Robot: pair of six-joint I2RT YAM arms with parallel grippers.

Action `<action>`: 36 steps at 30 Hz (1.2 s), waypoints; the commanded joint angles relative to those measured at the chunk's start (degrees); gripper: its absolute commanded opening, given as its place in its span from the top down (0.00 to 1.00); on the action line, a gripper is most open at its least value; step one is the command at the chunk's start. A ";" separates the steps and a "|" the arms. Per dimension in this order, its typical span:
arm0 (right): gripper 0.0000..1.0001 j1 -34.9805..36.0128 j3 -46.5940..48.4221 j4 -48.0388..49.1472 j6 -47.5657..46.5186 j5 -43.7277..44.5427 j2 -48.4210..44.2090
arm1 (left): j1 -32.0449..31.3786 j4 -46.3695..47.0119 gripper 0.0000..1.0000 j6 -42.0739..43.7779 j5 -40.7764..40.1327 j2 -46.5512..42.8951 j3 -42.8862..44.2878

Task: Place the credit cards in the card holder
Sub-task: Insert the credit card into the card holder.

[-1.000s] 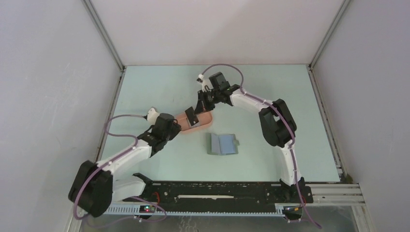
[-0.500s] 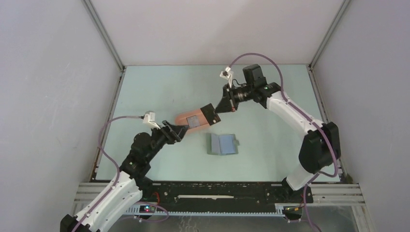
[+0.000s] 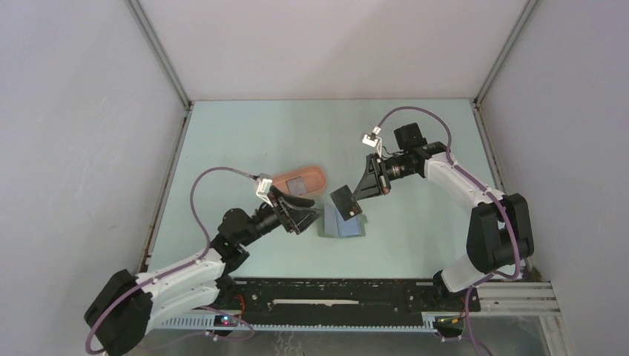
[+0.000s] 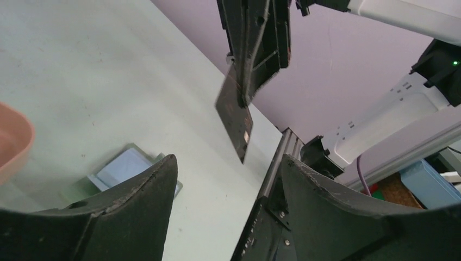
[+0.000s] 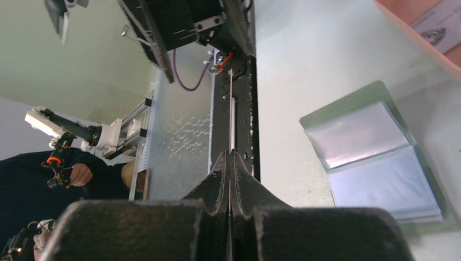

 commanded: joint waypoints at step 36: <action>1.00 2.26 1.19 -0.30 -3.95 -5.67 -2.13 | -3.16 33.70 1.00 -14.27 2.20 29.60 8.62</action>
